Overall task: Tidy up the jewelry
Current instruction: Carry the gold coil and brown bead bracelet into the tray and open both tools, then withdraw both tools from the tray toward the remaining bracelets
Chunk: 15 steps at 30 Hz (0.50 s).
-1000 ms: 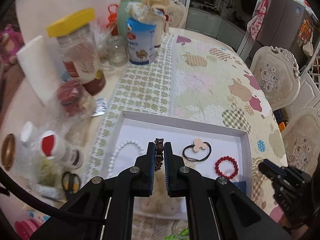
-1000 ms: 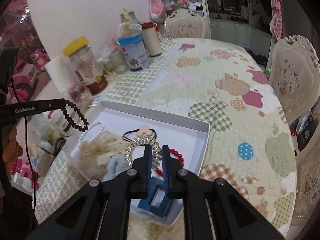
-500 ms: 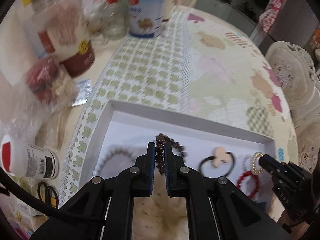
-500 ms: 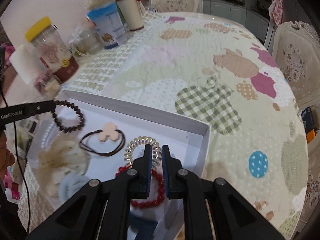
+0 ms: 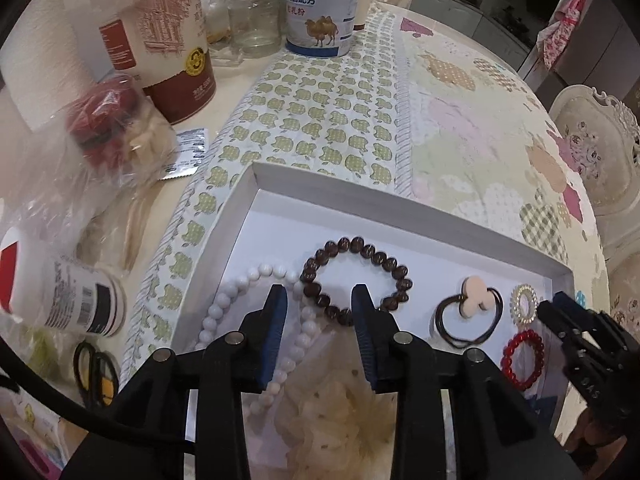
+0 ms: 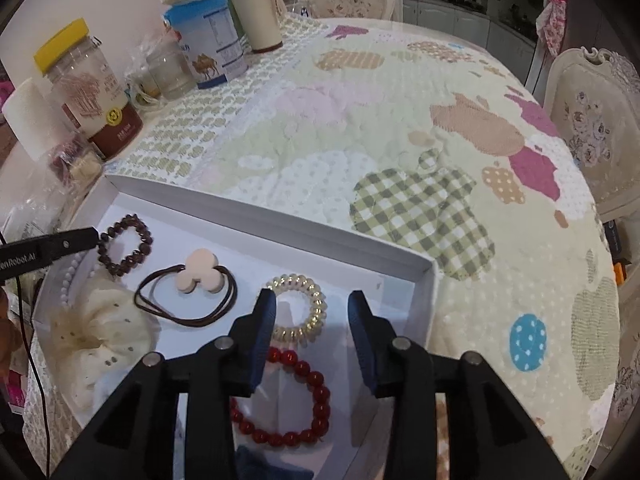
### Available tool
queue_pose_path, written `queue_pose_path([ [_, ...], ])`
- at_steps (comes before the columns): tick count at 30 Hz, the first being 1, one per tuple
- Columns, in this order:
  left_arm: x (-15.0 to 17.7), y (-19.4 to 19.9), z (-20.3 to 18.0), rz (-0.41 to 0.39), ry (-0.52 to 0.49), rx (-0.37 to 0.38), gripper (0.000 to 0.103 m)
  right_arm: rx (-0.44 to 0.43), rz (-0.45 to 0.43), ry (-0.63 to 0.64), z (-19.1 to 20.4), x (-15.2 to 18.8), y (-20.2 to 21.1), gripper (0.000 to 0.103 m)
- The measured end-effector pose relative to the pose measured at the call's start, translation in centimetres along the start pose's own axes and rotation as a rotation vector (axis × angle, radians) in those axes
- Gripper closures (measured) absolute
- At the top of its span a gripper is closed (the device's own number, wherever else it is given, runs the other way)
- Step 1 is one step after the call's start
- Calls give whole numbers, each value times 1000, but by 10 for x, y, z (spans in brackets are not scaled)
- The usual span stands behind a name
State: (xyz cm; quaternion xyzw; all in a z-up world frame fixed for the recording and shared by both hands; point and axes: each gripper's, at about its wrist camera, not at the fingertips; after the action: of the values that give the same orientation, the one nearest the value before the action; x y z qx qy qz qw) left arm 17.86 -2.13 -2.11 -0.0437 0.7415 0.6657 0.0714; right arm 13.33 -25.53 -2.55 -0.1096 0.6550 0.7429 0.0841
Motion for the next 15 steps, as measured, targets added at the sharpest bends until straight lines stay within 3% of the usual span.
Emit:
queue_pose_path([
  [9,36,34,-5,-73,-15,-47,70,-33,-69,-9,14,32,44,63],
  [15,69,58,-10,-131,-32,-83,70,-57,-110,-18,31,61,73,57],
])
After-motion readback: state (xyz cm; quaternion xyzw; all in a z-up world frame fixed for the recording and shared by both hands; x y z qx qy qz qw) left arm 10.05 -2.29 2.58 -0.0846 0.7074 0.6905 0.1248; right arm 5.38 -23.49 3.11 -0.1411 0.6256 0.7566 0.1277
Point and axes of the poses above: each gripper's, at about its wrist camera, not at the fingertips, and y roughly against the way its jaws point, z to its left, x to its underside, and after that the axes turned 13 degrees about z, right-handed
